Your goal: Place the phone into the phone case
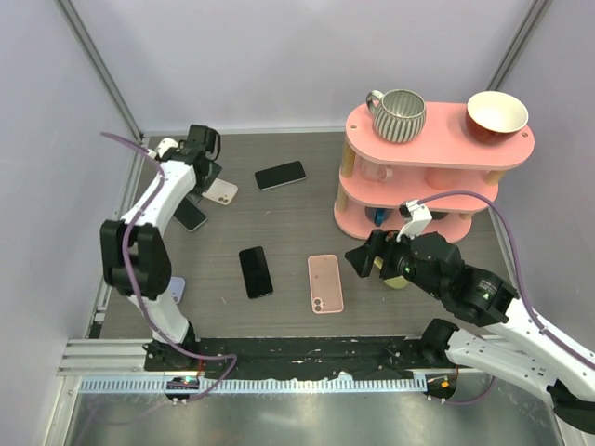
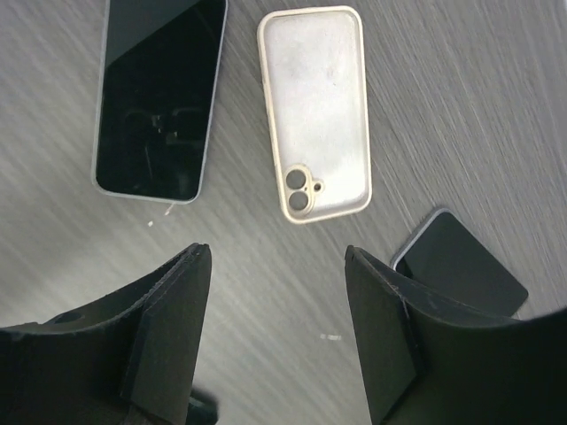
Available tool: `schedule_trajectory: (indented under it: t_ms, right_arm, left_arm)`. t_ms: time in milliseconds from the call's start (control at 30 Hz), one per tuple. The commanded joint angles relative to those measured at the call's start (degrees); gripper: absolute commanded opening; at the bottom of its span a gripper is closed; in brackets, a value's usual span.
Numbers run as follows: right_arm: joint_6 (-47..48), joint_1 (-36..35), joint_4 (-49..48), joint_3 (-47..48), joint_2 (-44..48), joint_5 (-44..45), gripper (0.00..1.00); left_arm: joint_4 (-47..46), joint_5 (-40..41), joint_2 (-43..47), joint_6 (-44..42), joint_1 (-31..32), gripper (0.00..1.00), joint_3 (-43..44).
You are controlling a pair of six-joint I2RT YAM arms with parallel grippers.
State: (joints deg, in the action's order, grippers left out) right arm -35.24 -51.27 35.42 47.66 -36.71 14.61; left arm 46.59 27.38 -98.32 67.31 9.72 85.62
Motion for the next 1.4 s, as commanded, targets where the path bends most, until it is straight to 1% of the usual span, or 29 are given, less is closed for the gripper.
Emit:
schedule_trajectory:
  t_ms: [0,67,133,200,267,333,467,633,867,1000,1200,1233,1333,1367]
  right_arm:
    - [2.64,-0.24,-4.39,0.5,1.2,-3.8,0.87]
    - [3.51,-0.24,-3.87,0.94,1.2,-3.63,0.87]
    - [3.86,-0.24,-3.6,1.47,0.85,-3.1,0.87]
    - [4.22,-0.24,-3.34,1.73,0.76,-3.18,0.87]
    - [4.39,-0.24,-3.16,1.82,0.5,-3.36,0.87]
    - [4.75,-0.15,-3.34,2.0,0.24,-3.36,0.87]
    - [5.62,-0.24,-3.43,2.52,-0.64,-2.92,0.87]
    - [6.33,-0.24,-2.37,3.75,-1.0,-2.57,0.87]
    - [5.63,-0.24,-2.9,2.97,1.11,-3.18,0.87]
    - [4.92,-0.15,-2.73,2.88,1.38,-3.89,0.87]
    - [3.87,-0.15,-2.11,2.44,2.43,-3.8,0.86]
    - [3.78,-0.15,-2.11,2.26,2.52,-3.71,0.86]
    - [3.52,-0.15,-1.58,2.35,2.78,-3.63,0.86]
    - [3.52,-0.24,-1.58,2.26,2.78,-3.71,0.86]
  left_arm:
    - [0.61,1.81,-7.22,3.71,-1.01,0.65,5.78]
    - [-0.7,2.15,-10.99,2.48,-1.19,0.64,6.74]
    - [-1.5,3.64,-12.85,-1.28,-1.19,0.64,8.5]
    - [-0.71,4.35,-14.96,-2.18,-1.1,0.64,9.82]
    - [-1.4,3.13,-15.84,-2.88,-1.19,0.64,9.48]
    - [-4.47,1.72,-16.46,-5.24,-1.1,0.66,8.51]
    - [-3.96,2.16,-17.95,-4.29,-1.1,0.66,6.67]
    - [-6.33,0.4,-18.04,-4.38,-1.19,0.66,4.38]
    - [-8.7,-0.83,-17.34,-3.94,-1.1,0.64,-0.54]
    - [-11.95,-3.9,-17.52,-7.8,-0.93,0.55,-2.13]
    - [-12.14,-4.87,-18.74,-10.62,-0.57,0.53,-2.57]
    - [-12.05,-6.18,-18.92,-11.75,-0.57,0.53,-2.22]
    - [-13.8,-9.78,-18.49,-14.3,-0.57,0.4,-3.09]
    - [-14.41,-10.58,-18.14,-15.79,-0.49,0.31,-3.53]
